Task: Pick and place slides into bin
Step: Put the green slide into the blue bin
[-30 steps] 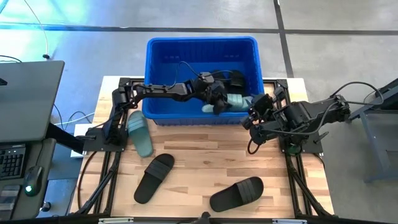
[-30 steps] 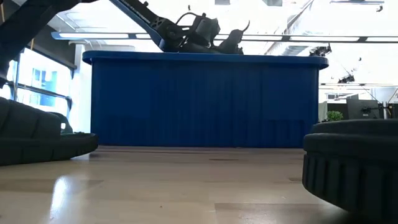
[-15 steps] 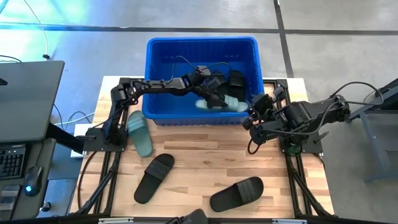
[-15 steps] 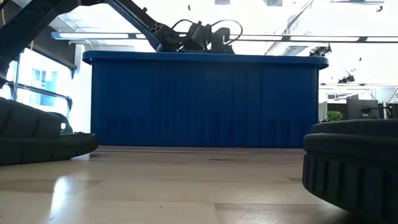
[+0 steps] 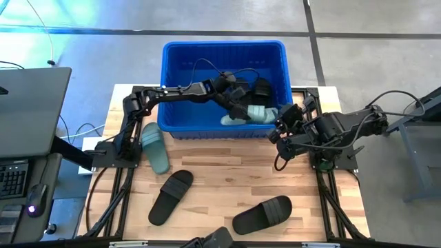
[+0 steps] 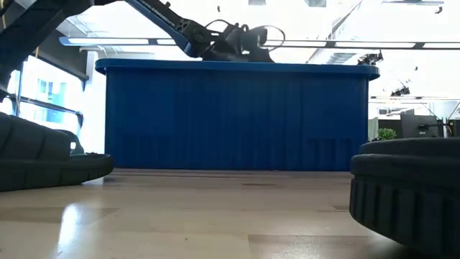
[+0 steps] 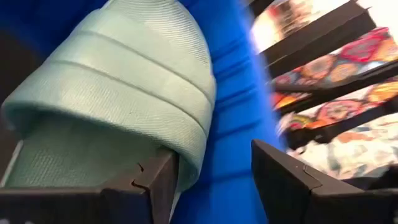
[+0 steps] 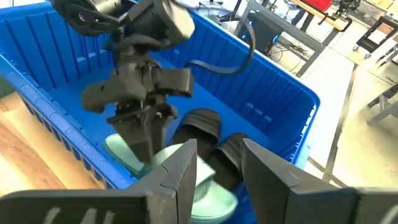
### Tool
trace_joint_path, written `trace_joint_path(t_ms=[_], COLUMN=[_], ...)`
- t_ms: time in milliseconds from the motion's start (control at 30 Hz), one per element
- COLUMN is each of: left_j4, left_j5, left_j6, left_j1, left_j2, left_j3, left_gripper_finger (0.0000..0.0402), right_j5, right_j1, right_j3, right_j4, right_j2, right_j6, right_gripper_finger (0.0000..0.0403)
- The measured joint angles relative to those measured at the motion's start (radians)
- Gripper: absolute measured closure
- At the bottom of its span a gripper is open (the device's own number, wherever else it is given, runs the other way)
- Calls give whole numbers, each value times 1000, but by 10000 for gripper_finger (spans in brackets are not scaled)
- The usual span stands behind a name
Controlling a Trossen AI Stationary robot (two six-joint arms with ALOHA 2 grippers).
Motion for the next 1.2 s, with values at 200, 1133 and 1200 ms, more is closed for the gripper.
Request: trace_joint_path(t_ms=[200,1133,1200], left_j4=[-201,-186,-273], left_j5=[-100,-201,-209], left_j6=[80,168,197], left_j1=[5,-33,-35], left_j2=[0,-22,-13], left_j3=[10,146,140], left_gripper_finger=[218,218,218], right_j5=[-19,-39,-35], right_j1=[0,0,0], right_j3=[0,0,0], right_j4=[0,0,0], right_j2=[0,0,0], right_j6=[2,16,10], right_gripper_finger=[288,288,288])
